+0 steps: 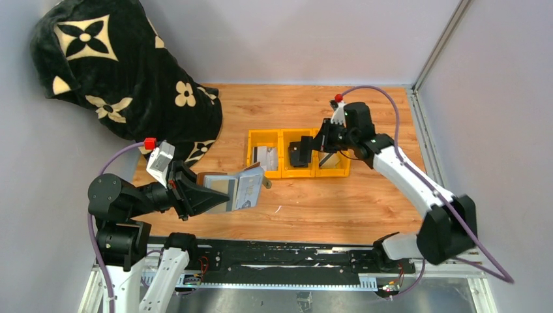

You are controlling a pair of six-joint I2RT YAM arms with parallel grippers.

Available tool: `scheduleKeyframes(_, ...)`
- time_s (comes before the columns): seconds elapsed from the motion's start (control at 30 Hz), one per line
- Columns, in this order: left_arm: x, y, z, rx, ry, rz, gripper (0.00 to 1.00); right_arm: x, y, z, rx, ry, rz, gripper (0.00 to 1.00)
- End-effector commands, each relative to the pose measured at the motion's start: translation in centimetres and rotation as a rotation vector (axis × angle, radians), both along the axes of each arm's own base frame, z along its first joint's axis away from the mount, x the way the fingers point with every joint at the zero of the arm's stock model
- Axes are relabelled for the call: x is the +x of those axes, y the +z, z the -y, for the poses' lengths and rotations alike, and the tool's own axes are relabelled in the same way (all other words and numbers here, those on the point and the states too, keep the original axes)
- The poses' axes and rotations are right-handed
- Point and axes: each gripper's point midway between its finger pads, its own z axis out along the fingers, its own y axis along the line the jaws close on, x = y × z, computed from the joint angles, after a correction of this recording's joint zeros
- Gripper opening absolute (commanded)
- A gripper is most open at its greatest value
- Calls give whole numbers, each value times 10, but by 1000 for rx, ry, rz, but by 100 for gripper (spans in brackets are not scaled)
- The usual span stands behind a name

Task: Take the credit cards out of the card holder
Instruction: Place the credit card in the storage box.

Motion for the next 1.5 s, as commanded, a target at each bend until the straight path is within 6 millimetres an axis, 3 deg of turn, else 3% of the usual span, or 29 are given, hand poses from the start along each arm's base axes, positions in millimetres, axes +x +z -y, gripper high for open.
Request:
scheduleKeyframes(0.0,-8,11,-1,4,2,80,0,29,-32,3,-153,-10,-29,0)
scheduleKeyframes(0.3,-14,16,-1,1,-2,116,0,61,-87,-30,-349,35,-83,0)
scheduleKeyframes(0.53,-14,17,-1,-2,-2,121,0,65,-118,-39,-419,32,-112,0)
scheduleKeyframes(0.87,-18,23,-1,-13,-10,128,0,68,-131,-28,-504,-3,-93,0)
scheduleKeyframes(0.93,-18,23,-1,-13,-12,126,0,69,-129,-26,-519,-13,-85,4)
scheduleKeyframes(1.03,-18,23,-1,-13,-13,127,0,70,-123,-23,-535,-21,-69,16)
scheduleKeyframes(1.2,-19,24,0,-13,-19,131,0,73,-86,-19,-569,-73,24,30)
scheduleKeyframes(1.37,-18,26,-1,-16,-14,133,0,63,-27,-23,-491,-97,131,42)
scheduleKeyframes(1.47,-15,31,-1,-31,4,139,0,39,21,-41,-303,-36,195,51)
